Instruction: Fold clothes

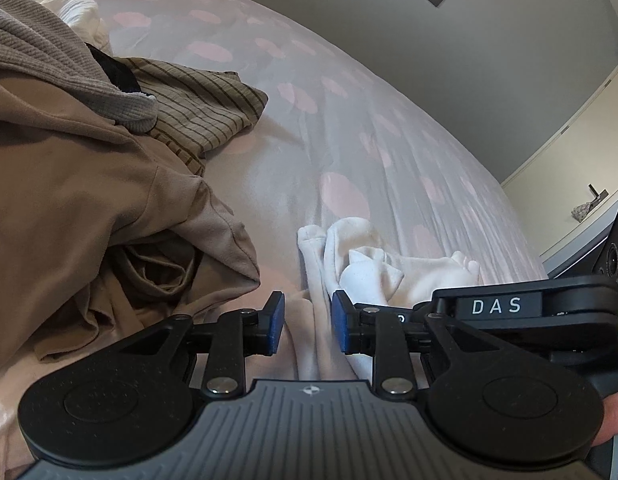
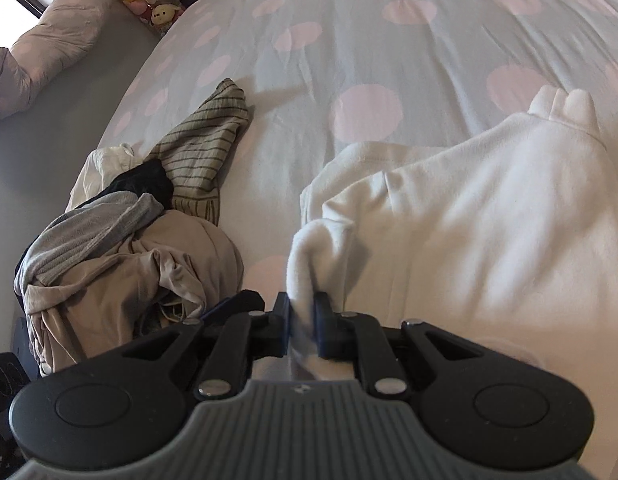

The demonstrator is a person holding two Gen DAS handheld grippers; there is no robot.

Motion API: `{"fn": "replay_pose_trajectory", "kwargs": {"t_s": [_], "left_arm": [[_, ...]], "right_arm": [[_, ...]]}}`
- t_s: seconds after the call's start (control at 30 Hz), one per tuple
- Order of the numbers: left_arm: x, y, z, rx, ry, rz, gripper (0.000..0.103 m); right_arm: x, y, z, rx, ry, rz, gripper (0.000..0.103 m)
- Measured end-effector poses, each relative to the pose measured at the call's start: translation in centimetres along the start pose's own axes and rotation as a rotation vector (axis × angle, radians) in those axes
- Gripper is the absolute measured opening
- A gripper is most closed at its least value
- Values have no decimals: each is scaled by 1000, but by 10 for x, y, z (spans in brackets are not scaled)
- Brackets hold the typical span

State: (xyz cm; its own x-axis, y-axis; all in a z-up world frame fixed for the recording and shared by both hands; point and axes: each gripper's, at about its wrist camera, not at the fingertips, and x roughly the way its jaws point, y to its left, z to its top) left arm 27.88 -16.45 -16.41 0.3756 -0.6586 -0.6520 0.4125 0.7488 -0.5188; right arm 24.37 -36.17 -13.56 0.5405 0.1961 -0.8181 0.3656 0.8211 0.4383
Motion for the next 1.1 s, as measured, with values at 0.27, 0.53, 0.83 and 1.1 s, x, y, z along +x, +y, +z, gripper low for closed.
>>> {"fn": "replay_pose_trajectory", "kwargs": {"t_s": [0.27,0.53,0.83,1.1], "left_arm": [[-8,-6,-2,29,52,28,23],[-22,-12,-11,47,99,24,23],[-34,-15,-22,3,161,18,28],[-57,-26,-40,-53,165,51,42]], "right_arm": [[-26,10,-1,-127,-42,16,23],[-94,4,-24,-283,-204,13,38],[-118,-43,-114,-363,-228,-45,49],[-128,-79,-179,-445,-264,-174,50]]}}
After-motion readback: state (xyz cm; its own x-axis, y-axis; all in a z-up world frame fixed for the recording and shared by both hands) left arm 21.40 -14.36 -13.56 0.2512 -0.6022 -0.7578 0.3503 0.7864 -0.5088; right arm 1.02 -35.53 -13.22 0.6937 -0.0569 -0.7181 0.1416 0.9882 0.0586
